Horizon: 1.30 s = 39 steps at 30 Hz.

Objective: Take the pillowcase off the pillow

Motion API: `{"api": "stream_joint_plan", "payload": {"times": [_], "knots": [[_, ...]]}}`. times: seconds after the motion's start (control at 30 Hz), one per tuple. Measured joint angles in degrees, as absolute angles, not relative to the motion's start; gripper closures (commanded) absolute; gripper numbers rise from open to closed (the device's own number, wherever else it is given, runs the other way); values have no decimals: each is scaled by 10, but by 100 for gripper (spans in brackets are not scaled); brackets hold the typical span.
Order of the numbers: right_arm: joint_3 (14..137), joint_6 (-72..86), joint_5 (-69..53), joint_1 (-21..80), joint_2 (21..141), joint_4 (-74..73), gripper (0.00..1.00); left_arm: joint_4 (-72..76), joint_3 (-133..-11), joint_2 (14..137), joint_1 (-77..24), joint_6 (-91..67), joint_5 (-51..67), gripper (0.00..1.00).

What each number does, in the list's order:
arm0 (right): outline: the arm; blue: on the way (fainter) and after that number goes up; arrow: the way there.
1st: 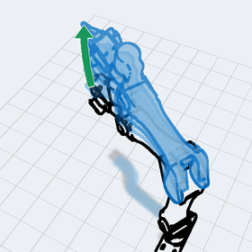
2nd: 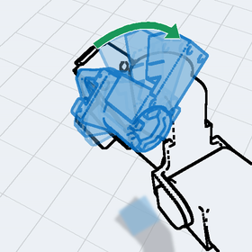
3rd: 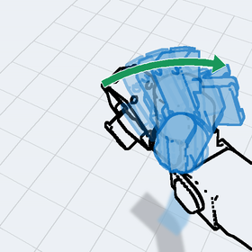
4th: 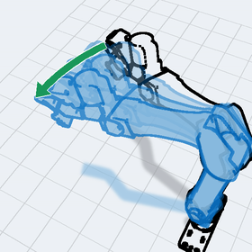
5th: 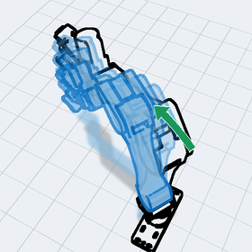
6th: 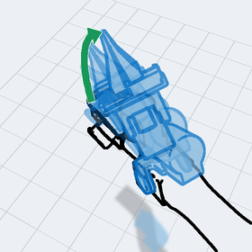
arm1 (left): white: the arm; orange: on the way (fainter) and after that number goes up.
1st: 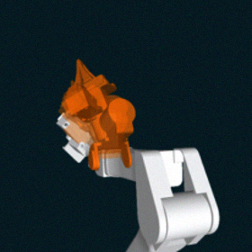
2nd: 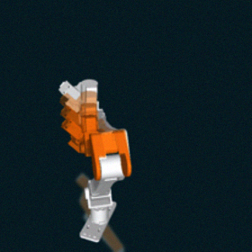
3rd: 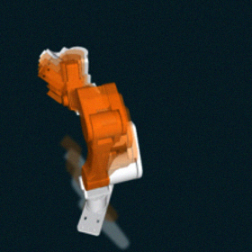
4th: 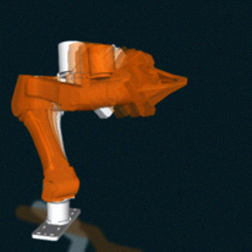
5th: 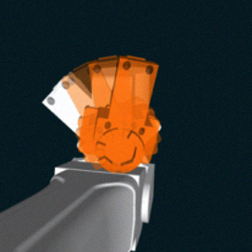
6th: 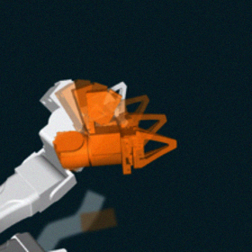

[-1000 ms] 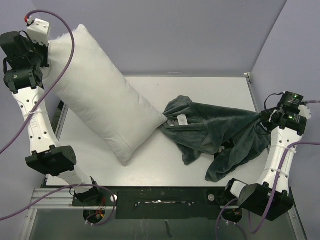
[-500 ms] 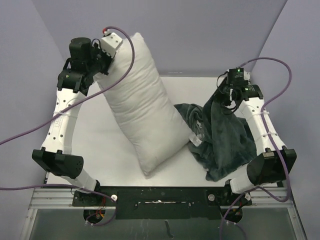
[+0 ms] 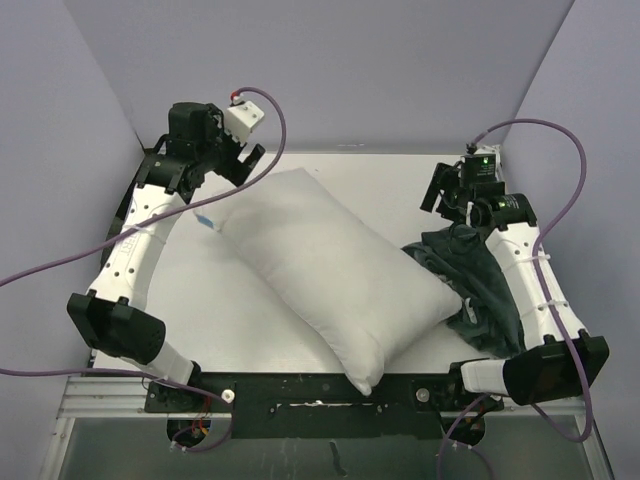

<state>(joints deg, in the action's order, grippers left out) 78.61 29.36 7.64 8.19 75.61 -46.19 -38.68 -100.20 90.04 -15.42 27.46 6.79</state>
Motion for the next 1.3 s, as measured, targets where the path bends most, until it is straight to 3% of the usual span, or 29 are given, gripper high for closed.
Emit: {"api": "stream_joint_plan", "payload": {"times": [0.07,0.2,0.37,0.43,0.5,0.67,1.0,1.3], "knots": [[786,280,81,93,743,-463,21,-381,-1004,899,-142,273,64,2],[784,262,98,126,721,-471,0,-382,-1016,898,-109,266,68,2],[697,230,145,179,637,-449,2,-388,-989,855,-39,217,124,2],[579,205,174,203,519,-419,2,-384,-875,756,22,168,170,2],[555,202,185,204,487,-400,2,-368,-843,731,34,156,184,2],[407,190,253,204,340,-314,2,-291,-590,581,80,109,235,2],[263,166,361,204,380,-124,2,28,-229,545,111,6,243,2],[117,56,365,181,513,234,2,385,-137,729,105,-28,237,2]]}}
